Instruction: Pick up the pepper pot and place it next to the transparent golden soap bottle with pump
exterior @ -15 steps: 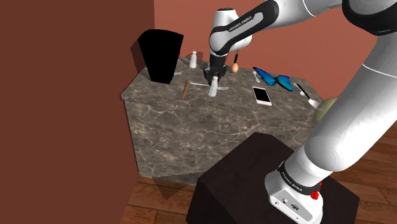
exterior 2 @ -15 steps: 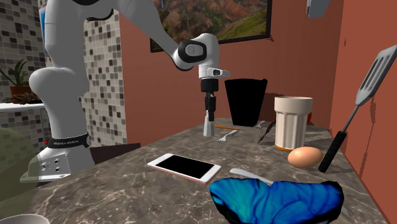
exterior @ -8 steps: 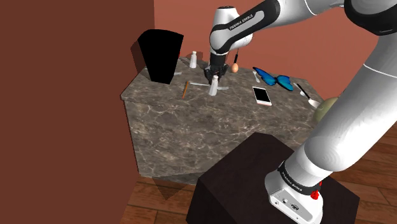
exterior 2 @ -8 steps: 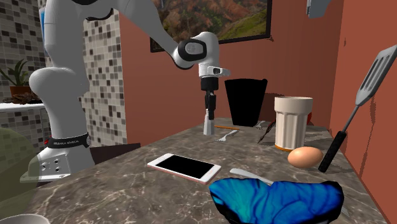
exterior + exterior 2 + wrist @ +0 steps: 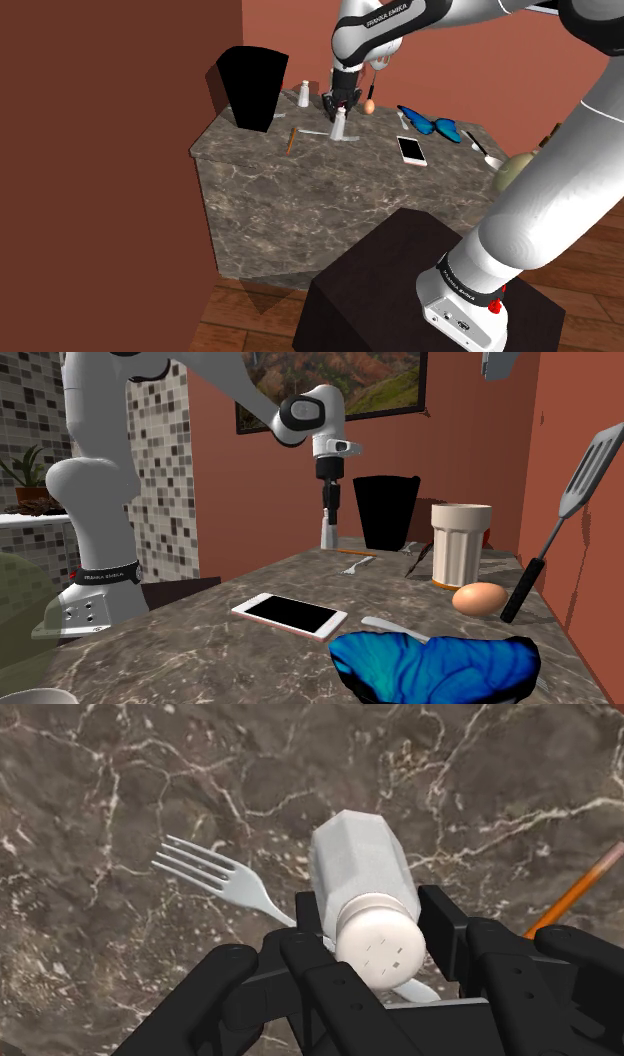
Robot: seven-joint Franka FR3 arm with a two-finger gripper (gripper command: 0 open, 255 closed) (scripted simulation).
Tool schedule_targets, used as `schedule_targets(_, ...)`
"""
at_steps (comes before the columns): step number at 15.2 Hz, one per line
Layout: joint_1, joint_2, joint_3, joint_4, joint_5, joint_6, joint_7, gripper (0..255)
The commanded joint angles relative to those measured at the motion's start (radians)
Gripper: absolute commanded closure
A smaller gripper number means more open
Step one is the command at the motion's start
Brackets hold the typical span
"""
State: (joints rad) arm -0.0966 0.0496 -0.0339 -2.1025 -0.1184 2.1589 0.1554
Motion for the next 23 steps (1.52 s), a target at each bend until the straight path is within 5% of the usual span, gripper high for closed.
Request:
schedule_targets(1, 0.0, -0.015, 0.0, 0.01, 0.001, -0.025, -0.003, 255)
schedule_targets(23, 0.003, -0.086, 0.003, 0.226, 0.013, -0.311, -0.031, 255)
